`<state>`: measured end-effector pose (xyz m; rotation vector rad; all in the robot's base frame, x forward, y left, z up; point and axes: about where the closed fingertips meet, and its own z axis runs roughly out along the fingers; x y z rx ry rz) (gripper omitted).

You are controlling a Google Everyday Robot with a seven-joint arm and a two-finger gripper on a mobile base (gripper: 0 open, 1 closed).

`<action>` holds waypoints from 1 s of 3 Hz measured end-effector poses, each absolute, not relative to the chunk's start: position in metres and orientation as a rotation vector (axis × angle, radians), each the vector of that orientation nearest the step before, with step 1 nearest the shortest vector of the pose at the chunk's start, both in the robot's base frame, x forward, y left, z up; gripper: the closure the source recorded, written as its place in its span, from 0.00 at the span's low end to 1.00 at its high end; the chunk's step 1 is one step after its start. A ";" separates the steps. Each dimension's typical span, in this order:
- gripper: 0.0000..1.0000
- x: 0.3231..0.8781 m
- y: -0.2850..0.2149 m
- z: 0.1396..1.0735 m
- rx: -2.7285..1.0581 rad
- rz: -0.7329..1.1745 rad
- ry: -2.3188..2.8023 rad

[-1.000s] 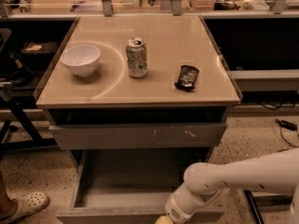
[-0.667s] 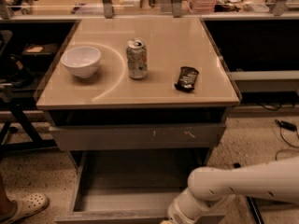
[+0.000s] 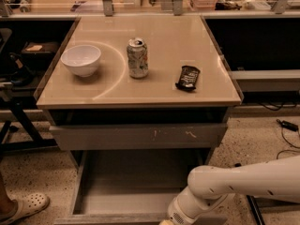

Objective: Open middle drawer

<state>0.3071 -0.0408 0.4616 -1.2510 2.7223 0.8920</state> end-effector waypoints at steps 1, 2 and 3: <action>0.00 0.326 -0.044 0.503 -1.209 0.892 2.648; 0.00 0.318 -0.093 0.561 -1.007 0.810 2.684; 0.00 0.287 -0.168 0.608 -0.684 0.644 2.777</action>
Offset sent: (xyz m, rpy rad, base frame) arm 0.0090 -0.1419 0.2171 -0.0755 -0.2569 -0.3915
